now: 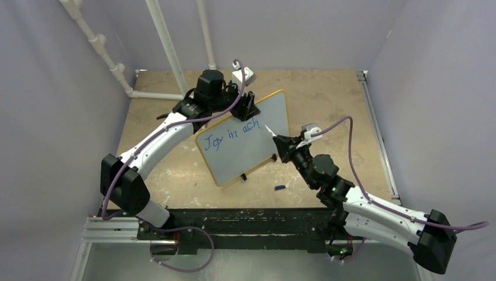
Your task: Write a sentence on the whiteboard
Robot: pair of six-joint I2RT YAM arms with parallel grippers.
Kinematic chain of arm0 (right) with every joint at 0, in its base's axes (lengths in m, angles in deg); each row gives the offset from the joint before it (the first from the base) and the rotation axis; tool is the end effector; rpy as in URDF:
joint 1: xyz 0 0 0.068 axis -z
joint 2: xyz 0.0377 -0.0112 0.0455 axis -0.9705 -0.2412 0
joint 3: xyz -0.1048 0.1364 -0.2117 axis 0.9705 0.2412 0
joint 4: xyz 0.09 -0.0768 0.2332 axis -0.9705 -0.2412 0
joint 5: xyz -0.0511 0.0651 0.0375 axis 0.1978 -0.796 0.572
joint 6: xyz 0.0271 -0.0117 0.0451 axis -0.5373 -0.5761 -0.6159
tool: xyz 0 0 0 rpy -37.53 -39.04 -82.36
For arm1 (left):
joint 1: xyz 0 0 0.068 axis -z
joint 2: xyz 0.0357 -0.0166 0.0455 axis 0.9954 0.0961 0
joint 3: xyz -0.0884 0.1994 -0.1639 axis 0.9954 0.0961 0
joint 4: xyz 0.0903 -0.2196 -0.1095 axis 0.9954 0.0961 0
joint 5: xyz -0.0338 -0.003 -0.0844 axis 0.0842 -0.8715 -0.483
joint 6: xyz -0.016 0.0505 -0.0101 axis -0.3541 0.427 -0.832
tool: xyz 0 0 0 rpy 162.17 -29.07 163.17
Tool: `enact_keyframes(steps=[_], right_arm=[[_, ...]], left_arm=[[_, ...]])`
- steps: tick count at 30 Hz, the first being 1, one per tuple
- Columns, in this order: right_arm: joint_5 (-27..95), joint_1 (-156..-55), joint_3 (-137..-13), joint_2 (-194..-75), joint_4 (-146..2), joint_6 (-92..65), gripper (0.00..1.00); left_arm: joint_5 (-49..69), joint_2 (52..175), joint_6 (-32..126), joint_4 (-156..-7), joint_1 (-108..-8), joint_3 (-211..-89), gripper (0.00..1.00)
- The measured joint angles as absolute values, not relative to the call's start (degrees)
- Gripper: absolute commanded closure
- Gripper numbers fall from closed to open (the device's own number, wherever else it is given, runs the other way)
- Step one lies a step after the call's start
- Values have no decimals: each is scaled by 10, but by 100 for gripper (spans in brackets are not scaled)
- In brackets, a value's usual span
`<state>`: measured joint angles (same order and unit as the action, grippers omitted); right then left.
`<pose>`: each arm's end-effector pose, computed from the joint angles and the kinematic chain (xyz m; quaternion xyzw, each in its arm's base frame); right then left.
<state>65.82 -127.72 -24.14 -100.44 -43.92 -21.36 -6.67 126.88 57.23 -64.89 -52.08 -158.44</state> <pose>0.1329 0.1443 0.2773 -0.0614 0.6776 0.2739 0.6797 0.2979 -0.2068 0.3625 0.3343 0.7493 -0.3274 0.4687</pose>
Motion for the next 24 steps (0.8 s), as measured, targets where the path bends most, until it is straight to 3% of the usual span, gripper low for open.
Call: enact_keyframes(steps=[10,24], right_arm=[[657,-1270,-249,-1030,-409,-194,100],[642,-1270,-262,-1064,-387,-188,100]], left_arm=[[-90,1269,584,-648,-518,-1586,100],[-108,1267,577,-650,-516,-1583,100]])
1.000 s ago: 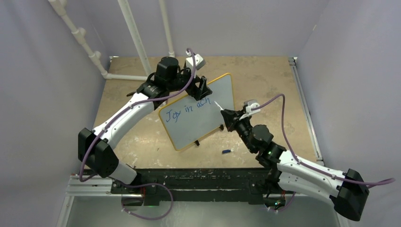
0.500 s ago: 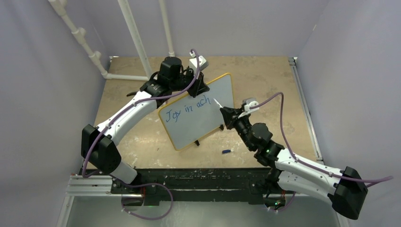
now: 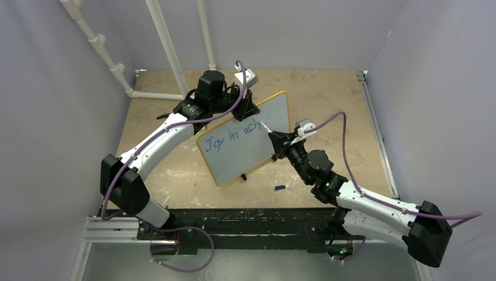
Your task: Write a sentence on the whiteboard
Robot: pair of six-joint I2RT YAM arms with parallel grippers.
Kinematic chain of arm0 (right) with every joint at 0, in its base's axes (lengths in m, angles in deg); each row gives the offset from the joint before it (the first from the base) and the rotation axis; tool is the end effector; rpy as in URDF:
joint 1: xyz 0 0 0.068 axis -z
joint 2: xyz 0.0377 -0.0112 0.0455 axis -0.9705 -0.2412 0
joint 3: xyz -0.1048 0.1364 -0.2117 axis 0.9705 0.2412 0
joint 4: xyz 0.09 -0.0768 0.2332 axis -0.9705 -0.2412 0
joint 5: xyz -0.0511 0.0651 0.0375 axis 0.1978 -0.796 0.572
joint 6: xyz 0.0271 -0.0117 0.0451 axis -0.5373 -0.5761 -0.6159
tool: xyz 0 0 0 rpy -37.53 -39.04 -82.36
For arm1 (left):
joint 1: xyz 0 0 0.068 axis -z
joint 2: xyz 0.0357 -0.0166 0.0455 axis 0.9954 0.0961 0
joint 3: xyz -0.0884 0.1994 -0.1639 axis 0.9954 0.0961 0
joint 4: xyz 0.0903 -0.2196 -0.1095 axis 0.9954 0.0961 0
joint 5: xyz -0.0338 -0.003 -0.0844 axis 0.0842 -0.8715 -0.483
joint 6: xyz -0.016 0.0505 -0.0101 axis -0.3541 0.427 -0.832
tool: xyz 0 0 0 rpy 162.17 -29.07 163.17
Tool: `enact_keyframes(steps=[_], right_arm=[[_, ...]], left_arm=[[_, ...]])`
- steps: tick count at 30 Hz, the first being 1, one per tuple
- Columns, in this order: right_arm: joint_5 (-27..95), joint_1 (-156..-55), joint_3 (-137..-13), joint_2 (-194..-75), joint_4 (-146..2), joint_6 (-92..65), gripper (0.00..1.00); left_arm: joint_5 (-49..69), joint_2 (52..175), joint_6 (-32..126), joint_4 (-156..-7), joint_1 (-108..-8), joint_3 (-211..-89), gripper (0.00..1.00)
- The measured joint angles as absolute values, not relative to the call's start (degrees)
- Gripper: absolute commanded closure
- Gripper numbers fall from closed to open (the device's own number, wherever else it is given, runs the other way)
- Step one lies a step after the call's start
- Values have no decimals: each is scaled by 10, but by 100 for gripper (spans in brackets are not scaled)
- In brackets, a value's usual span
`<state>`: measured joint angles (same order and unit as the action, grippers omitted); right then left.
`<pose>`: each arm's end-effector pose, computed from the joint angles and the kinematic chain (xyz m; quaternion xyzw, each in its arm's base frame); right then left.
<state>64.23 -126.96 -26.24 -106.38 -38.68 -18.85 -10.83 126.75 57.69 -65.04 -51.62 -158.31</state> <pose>0.1455 0.1571 0.2809 -0.0773 0.6673 0.2690 0.6902 0.2937 -0.2103 0.3632 0.3573 0.7336 -0.3542 0.4568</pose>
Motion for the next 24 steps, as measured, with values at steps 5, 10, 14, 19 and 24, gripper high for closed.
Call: enact_keyframes(steps=[5,10,14,19,24], right_arm=[[646,-1270,-264,-1075,-384,-189,100],[653,-1270,-265,-1077,-385,-196,100],[657,-1270,-265,-1076,-390,-208,100],[657,-1270,-262,-1076,-396,-223,100],[658,-1270,-262,-1077,-404,-235,100]], left_arm=[[-108,1267,577,-651,-516,-1582,100],[-108,1267,577,-651,-517,-1582,100],[-108,1267,577,-651,-517,-1582,100],[-108,1267,577,-651,-517,-1582,100],[-106,1267,577,-651,-518,-1582,100]])
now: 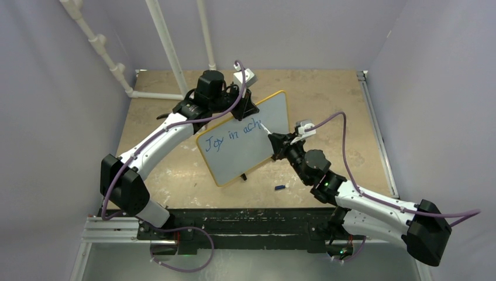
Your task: Write a sentence on the whiteboard
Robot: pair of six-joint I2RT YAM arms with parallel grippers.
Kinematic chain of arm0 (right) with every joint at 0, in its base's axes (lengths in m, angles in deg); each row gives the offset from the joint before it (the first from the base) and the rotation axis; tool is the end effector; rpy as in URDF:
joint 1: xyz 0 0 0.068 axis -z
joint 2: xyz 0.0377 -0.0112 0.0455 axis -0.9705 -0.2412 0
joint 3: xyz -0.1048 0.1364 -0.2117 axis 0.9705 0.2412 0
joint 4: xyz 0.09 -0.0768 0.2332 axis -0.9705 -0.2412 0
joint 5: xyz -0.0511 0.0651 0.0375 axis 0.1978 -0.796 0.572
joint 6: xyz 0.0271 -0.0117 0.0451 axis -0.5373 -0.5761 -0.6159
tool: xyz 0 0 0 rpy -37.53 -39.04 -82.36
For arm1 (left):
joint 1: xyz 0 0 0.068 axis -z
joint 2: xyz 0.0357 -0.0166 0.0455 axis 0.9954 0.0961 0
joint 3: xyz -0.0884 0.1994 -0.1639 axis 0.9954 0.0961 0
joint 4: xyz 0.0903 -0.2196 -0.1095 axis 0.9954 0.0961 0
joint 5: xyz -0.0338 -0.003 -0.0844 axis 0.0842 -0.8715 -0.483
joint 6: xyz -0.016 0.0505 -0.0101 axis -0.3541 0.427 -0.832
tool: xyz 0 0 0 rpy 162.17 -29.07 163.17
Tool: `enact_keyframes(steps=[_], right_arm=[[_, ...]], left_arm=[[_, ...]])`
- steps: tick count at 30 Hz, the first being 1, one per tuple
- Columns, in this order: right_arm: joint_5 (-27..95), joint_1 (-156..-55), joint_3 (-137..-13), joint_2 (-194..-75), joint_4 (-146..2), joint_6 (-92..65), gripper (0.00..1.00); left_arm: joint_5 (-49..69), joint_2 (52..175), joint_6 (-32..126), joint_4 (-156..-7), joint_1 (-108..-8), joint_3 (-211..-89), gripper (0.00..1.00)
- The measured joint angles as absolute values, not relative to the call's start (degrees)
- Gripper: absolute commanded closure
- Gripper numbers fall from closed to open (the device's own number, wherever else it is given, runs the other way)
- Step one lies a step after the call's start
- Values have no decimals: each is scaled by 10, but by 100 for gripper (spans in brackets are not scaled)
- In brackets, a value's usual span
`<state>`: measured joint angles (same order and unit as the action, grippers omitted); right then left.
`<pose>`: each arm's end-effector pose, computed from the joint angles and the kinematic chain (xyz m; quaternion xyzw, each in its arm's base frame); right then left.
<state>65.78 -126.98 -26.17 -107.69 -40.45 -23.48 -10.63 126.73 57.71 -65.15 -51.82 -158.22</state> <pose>0.1483 0.1594 0.2727 -0.0500 0.6887 0.2746 0.6692 0.2945 -0.2092 0.3629 0.3554 0.7346 -0.3521 0.4584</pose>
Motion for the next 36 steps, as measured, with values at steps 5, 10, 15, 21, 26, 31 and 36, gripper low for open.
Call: enact_keyframes(steps=[5,10,15,21,26,31,36], right_arm=[[660,-1270,-260,-1075,-408,-240,100],[657,-1270,-260,-1061,-422,-238,100],[653,-1270,-261,-1038,-425,-232,100],[654,-1270,-261,-1044,-416,-217,100],[654,-1270,-267,-1059,-401,-206,100],[654,-1270,-269,-1059,-391,-203,100],[654,-1270,-270,-1059,-389,-200,100]], left_arm=[[-106,1267,577,-651,-518,-1582,100],[-108,1266,577,-651,-518,-1582,100],[-111,1266,577,-651,-518,-1582,100],[-112,1266,577,-652,-518,-1581,100],[-112,1266,577,-651,-518,-1581,100],[-113,1266,577,-651,-518,-1581,100],[-113,1265,577,-651,-518,-1581,100]])
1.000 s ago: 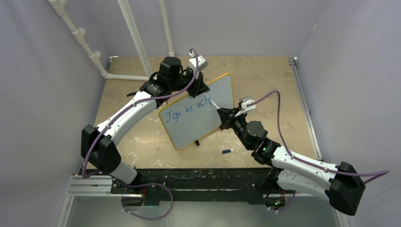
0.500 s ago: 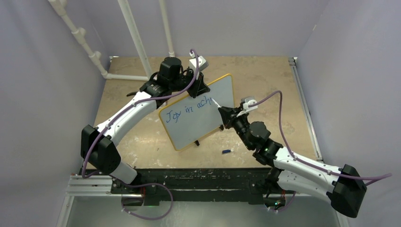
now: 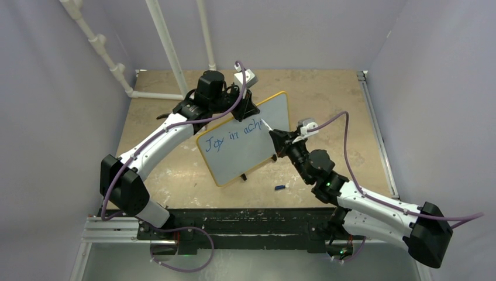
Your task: Write a sentence on the whiteboard
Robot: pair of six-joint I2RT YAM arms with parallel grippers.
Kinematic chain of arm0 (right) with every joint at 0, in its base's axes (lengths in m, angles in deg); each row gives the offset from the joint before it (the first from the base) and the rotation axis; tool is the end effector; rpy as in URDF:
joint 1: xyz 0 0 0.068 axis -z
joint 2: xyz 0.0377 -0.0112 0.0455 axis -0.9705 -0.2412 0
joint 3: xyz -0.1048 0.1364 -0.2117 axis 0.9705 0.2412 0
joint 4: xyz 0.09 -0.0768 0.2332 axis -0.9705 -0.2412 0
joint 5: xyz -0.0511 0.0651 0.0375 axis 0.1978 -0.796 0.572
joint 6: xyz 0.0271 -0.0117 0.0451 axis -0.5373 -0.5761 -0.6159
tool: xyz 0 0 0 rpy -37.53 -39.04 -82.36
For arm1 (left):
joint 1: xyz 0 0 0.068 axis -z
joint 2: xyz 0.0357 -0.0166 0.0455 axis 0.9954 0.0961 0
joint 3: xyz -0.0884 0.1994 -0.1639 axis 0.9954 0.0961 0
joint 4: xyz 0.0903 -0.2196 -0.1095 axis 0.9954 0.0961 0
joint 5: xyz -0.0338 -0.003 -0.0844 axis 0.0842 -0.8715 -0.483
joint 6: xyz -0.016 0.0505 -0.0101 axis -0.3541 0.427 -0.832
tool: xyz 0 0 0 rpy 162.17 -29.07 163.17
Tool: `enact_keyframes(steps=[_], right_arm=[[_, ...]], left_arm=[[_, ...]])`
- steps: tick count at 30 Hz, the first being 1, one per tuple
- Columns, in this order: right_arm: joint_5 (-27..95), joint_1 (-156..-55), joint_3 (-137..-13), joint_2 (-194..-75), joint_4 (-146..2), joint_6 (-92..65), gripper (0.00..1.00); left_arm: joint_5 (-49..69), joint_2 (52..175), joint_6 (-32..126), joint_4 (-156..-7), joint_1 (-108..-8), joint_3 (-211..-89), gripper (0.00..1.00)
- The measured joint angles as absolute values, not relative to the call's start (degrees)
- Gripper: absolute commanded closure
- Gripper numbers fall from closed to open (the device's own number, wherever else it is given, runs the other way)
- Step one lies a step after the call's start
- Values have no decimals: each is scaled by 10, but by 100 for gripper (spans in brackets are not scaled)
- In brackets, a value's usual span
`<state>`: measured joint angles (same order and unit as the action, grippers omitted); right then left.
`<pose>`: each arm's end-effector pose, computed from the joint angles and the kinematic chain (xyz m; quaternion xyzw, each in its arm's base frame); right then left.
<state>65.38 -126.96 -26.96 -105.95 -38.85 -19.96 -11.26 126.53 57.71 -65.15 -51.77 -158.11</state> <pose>0.1454 0.1559 0.2864 -0.0604 0.6636 0.2734 0.6937 0.2932 -0.2092 0.3635 0.3583 0.7321 -0.3564 0.4568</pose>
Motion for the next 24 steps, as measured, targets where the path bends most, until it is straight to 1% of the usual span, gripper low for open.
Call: enact_keyframes(steps=[13,24], right_arm=[[658,-1270,-275,-1083,-370,-197,100],[661,-1270,-271,-1036,-376,-209,100]], left_arm=[[-114,1265,578,-654,-519,-1579,100],[-101,1264,575,-654,-518,-1579,100]])
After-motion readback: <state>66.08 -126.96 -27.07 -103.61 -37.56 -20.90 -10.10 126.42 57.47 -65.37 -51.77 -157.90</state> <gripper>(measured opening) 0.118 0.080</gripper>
